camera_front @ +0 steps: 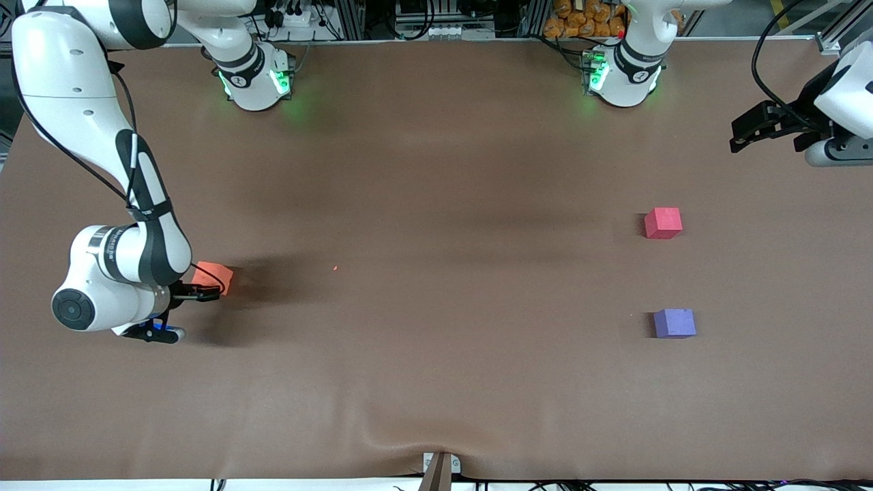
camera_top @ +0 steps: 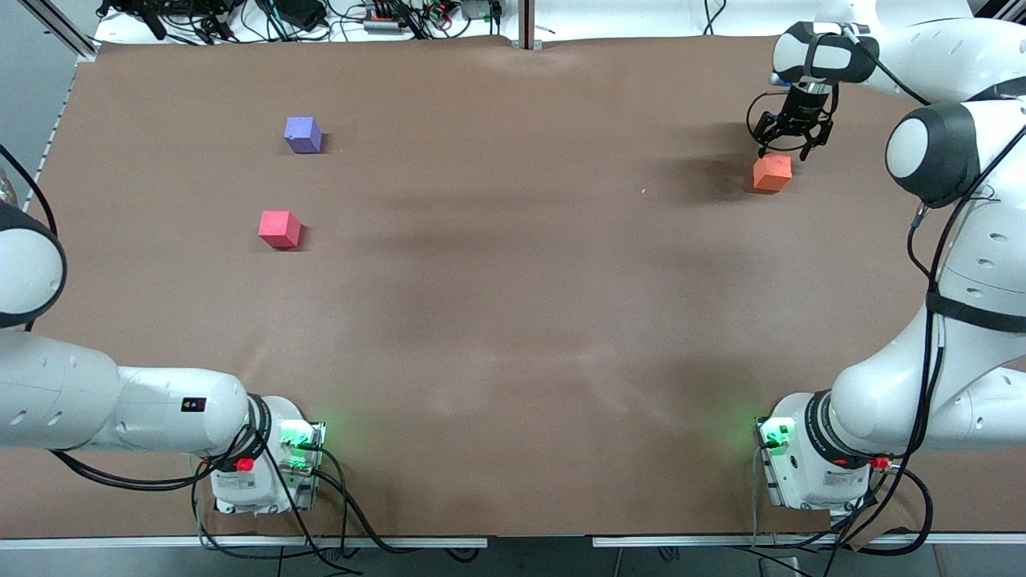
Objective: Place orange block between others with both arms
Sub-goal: 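Lower the right gripper over the orange cube and close on it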
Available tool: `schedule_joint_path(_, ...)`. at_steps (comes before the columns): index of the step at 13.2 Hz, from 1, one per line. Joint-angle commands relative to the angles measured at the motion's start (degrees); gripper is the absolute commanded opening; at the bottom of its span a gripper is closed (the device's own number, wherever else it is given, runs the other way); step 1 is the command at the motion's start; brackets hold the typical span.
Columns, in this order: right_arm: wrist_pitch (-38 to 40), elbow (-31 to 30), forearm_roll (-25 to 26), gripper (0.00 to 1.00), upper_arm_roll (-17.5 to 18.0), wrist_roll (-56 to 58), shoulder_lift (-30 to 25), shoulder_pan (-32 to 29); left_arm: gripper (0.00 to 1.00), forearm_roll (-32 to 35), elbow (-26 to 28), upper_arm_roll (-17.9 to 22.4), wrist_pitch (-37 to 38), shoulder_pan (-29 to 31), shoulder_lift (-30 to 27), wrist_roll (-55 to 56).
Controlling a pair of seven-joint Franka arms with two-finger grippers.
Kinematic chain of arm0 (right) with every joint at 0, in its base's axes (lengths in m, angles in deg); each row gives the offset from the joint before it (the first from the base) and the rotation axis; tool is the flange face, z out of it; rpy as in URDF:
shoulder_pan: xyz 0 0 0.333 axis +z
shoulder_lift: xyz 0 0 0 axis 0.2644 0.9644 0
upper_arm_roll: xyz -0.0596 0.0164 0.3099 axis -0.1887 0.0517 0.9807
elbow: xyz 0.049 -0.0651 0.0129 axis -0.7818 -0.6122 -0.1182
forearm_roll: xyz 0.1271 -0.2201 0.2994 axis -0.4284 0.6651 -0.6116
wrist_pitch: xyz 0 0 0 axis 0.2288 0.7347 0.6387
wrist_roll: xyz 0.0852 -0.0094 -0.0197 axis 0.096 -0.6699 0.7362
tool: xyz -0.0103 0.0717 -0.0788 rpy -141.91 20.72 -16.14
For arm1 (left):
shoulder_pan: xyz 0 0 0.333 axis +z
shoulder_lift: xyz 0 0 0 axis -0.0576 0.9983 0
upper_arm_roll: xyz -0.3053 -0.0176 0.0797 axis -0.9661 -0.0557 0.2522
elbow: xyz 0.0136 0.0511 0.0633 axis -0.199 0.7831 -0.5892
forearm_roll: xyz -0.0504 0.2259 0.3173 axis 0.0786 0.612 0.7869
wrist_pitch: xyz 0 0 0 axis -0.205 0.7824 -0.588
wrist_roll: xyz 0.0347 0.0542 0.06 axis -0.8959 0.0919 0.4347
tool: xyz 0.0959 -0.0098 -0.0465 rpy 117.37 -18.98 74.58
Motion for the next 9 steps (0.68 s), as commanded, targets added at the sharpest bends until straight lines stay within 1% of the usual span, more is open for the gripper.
schedule_joint_path(1, -0.2, -0.6, -0.7, 1.00, 0.6, -0.4, -0.5, -0.6, 1.00, -1.2, 0.1, 0.1, -0.3, 0.3, -0.5, 0.2)
schedule_joint_path(6, 0.2, -1.4, -0.7, 1.00, 0.6, -0.2, -0.4, -0.2, 1.00, -1.2, 0.0, 0.0, -0.5, 0.2, -0.5, -0.1)
schedule_joint_path(8, 1.8, -1.5, -0.9, 1.00, 0.7, -0.4, -0.4, -0.1, 1.00, -1.2, 0.0, 0.0, -0.5, 0.2, -0.5, -0.1)
schedule_joint_path(9, 2.4, -1.5, -2.3, 1.00, 0.7, -0.5, -0.4, -0.1, 1.00, -1.2, 0.0, 0.1, -0.5, 0.3, -0.5, -0.1)
